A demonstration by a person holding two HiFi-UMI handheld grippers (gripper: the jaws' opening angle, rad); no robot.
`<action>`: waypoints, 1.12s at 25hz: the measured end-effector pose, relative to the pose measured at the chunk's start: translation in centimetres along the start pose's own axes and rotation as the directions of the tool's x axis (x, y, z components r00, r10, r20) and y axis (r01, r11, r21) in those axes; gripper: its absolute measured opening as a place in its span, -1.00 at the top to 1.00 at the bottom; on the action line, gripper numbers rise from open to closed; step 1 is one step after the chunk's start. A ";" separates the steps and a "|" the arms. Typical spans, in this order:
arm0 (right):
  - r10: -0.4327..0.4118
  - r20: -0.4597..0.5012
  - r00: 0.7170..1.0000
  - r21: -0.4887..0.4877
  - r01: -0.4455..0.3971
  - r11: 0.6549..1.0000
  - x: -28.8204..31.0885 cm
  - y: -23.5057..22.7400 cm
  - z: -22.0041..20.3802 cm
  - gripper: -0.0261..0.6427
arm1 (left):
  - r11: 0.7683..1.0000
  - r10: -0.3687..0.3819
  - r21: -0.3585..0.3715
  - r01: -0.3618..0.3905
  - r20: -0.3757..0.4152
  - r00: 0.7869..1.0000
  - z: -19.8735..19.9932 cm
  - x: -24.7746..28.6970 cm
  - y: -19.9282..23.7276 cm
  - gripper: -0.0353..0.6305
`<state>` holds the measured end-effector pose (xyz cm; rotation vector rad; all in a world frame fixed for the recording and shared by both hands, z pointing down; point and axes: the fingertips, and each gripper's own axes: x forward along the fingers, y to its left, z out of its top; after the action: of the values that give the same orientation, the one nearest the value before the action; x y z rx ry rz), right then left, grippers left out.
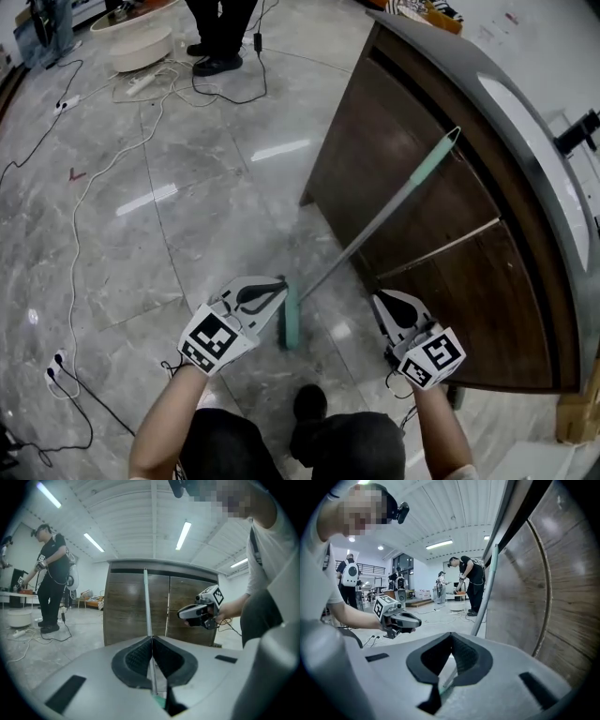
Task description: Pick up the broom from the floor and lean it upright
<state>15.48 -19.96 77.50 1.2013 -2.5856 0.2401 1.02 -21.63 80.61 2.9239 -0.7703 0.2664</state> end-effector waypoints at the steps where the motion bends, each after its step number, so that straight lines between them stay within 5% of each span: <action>1: -0.002 -0.009 1.000 -0.008 0.002 1.000 0.2 0.0 -0.5 0.92 | 1.000 0.000 -0.011 0.000 0.009 1.000 -0.3 0.1 0.1 0.86; 7: -0.009 -0.064 0.998 -0.089 0.004 0.996 0.3 0.6 0.2 0.92 | 0.995 -0.045 -0.089 0.048 0.031 0.998 0.8 0.4 -1.5 0.87; 12: 0.019 -0.096 0.995 -0.034 -0.023 0.999 0.9 1.1 3.6 0.92 | 0.981 -0.024 -0.194 0.029 0.027 0.999 4.6 -1.4 -1.8 0.87; 18: -0.002 -0.134 0.991 0.058 0.010 0.998 -0.6 0.7 9.1 0.92 | 0.959 0.024 -0.281 -0.035 -0.042 0.999 10.4 -4.2 -2.1 0.87; 28: 0.029 -0.232 0.972 0.117 -0.002 0.993 -7.4 1.0 21.1 0.92 | 0.949 0.026 -0.304 -0.086 -0.198 0.980 22.8 -6.1 -4.2 0.87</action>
<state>15.42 -19.56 55.14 1.1163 -2.4054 0.5101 1.18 -18.41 56.83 2.5392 -0.7860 0.3867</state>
